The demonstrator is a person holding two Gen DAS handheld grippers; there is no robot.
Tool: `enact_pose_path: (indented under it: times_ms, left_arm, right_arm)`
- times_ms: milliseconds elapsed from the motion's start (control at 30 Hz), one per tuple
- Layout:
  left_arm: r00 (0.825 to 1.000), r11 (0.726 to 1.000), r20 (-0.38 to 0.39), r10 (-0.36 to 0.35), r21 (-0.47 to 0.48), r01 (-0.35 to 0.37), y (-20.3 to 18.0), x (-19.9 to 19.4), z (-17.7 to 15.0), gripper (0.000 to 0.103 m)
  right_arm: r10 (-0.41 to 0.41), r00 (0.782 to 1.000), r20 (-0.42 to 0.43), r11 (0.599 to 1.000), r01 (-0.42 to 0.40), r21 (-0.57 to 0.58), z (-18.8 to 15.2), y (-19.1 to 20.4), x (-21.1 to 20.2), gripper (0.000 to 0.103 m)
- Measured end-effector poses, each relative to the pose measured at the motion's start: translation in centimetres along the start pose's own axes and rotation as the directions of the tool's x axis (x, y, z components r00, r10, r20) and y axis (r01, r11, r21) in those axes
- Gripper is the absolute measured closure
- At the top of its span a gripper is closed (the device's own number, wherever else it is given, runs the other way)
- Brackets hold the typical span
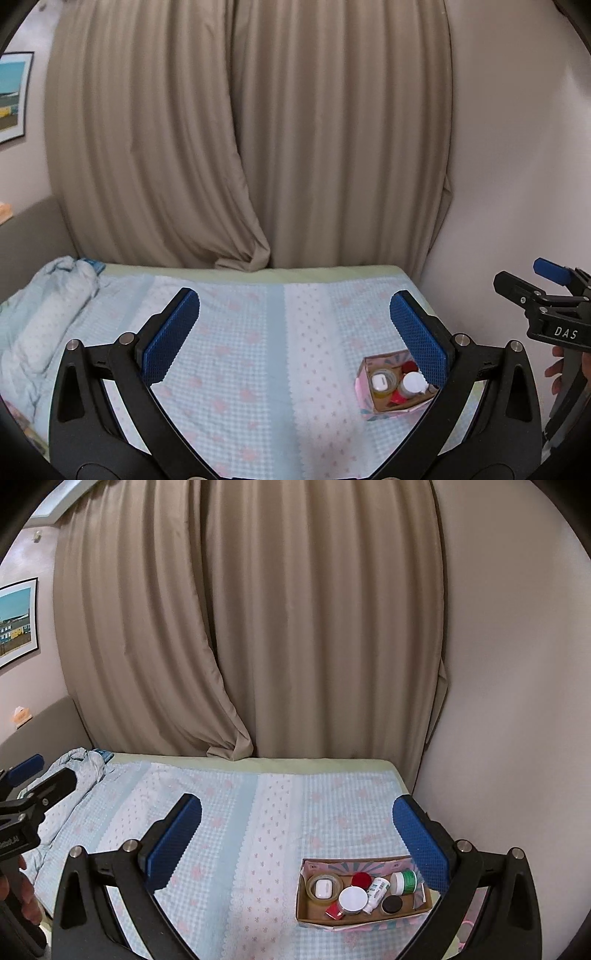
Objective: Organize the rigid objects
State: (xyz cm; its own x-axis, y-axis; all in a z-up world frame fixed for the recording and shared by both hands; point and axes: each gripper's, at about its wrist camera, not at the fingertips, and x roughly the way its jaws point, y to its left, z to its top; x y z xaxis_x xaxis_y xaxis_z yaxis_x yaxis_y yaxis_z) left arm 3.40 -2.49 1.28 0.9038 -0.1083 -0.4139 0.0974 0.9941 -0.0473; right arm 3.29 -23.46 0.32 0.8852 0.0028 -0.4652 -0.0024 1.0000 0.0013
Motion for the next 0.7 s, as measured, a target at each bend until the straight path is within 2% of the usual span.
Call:
enact_pose_path:
  times_ms: [267,700]
  left_arm:
    - [0.999,1.000,0.033,-0.004,-0.015,0.005,0.7,-1.6,-0.4,0.000]
    - [0.999,1.000,0.034,-0.001,0.014,0.000,0.0,-1.4,-0.2,0.000]
  right_arm:
    - [-0.003,0.999,0.036,1.000,0.002,0.006,-0.2,0.5,-1.7,0.000]
    - [-0.010,0.999,0.047,1.000,0.010,0.011,0.0,0.7,-1.6,0.000]
